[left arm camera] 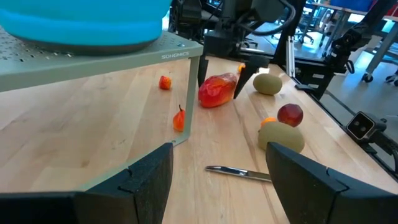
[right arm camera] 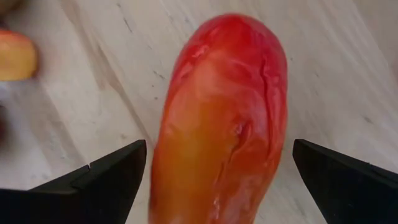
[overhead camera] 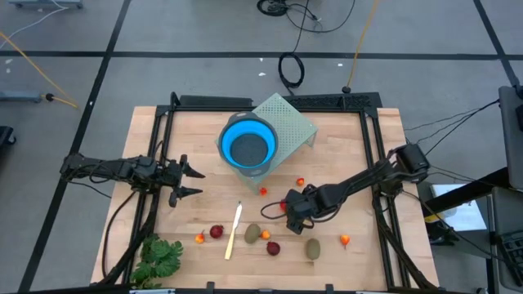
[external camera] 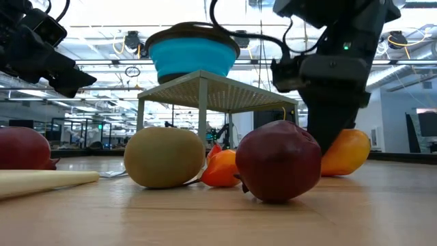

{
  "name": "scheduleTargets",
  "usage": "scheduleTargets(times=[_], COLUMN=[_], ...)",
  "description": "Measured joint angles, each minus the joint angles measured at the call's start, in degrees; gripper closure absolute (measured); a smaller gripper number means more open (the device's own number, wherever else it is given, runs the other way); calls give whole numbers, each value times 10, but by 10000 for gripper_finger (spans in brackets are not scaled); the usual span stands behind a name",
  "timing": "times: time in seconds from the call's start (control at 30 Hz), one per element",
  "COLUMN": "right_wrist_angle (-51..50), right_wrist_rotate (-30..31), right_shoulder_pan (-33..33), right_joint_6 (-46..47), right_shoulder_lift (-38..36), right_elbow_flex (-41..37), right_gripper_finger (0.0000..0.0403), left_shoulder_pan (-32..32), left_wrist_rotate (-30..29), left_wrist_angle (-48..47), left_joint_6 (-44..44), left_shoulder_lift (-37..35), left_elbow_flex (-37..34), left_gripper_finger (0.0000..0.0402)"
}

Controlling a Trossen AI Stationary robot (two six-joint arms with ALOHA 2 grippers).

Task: Pick & Place Fruit
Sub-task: Put the mango into the blue strainer bowl

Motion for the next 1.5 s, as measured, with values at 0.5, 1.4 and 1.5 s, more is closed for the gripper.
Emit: scheduleTargets(times=[0.5,1.4,1.5], right_wrist_angle=[2,53,99], right_wrist_rotate=[0,-44,-35], right_shoulder_pan=[0,2,2], right_joint_6=[34,82,73], right_shoulder_lift=[6,-109,-150], right_elbow_flex=[0,2,2], right_gripper_finger=[52,192,195], left_shoulder_pan=[0,0,0], left_wrist_rotate=[1,0,0], left_wrist_angle=[0,-2,-2], left_joint_6=[-1,29,39], left_shoulder_lift=[0,0,1], left_elbow_flex=[0,0,0], left_gripper_finger=[147,147,147])
